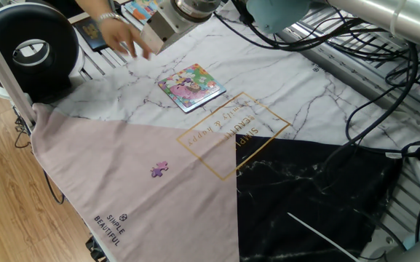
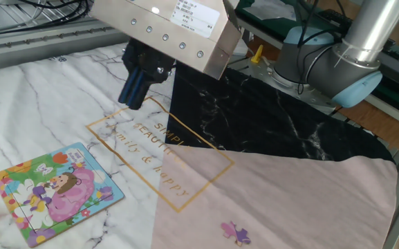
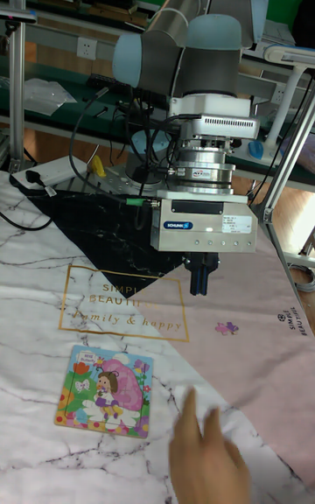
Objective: Assemble one piece of a puzzle
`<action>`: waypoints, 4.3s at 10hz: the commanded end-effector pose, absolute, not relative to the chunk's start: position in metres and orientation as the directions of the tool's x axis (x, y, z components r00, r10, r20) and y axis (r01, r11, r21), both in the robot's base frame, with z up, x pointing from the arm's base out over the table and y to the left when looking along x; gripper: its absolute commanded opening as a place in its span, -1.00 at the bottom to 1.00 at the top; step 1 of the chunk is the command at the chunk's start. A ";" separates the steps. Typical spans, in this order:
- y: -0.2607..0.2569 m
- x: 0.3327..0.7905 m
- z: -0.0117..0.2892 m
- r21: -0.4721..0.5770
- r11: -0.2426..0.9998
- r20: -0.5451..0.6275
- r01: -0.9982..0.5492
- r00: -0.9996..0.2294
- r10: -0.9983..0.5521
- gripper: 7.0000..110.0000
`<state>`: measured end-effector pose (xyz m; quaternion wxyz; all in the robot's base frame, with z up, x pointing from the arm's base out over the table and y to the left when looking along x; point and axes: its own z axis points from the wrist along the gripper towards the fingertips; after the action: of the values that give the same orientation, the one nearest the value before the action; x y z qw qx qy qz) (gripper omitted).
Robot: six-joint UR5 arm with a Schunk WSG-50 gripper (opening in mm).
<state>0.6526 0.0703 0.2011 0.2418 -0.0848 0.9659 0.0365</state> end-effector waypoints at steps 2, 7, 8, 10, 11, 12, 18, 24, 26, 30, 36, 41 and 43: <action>0.051 0.616 0.185 -0.022 0.980 -0.318 -0.197 -0.928 -0.194 -1.00; 0.139 0.552 0.156 0.131 0.941 -0.228 -0.312 -0.933 -0.278 -1.00; 0.143 0.543 0.154 0.148 0.943 -0.204 -0.299 -0.942 -0.267 -1.00; 0.101 0.529 0.147 -0.011 0.921 -0.104 -0.389 -0.916 -0.388 -1.00; 0.093 0.524 0.146 -0.033 0.912 -0.073 -0.408 -0.909 -0.409 -1.00; 0.059 0.519 0.148 -0.147 0.885 0.006 -0.442 -0.895 -0.446 -1.00; 0.055 0.482 0.149 -0.113 0.934 0.133 -0.339 -0.937 -0.324 -1.00; 0.119 0.516 0.147 0.085 0.952 -0.073 -0.294 -0.955 -0.288 -0.71; 0.129 0.526 0.120 0.029 0.966 -0.079 -0.259 -0.964 -0.256 -0.71; 0.173 0.523 0.105 0.002 0.992 0.006 -0.128 -0.992 -0.128 -0.28; 0.186 0.542 0.070 0.009 0.998 -0.041 -0.062 -0.997 -0.062 -0.28; 0.168 0.521 0.073 -0.070 0.989 0.048 -0.132 -0.991 -0.129 -0.28; 0.177 0.524 0.072 -0.034 0.970 0.038 -0.242 -0.970 -0.241 -0.28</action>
<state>0.5275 0.1757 0.0720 -0.0077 -0.0742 0.9969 -0.0237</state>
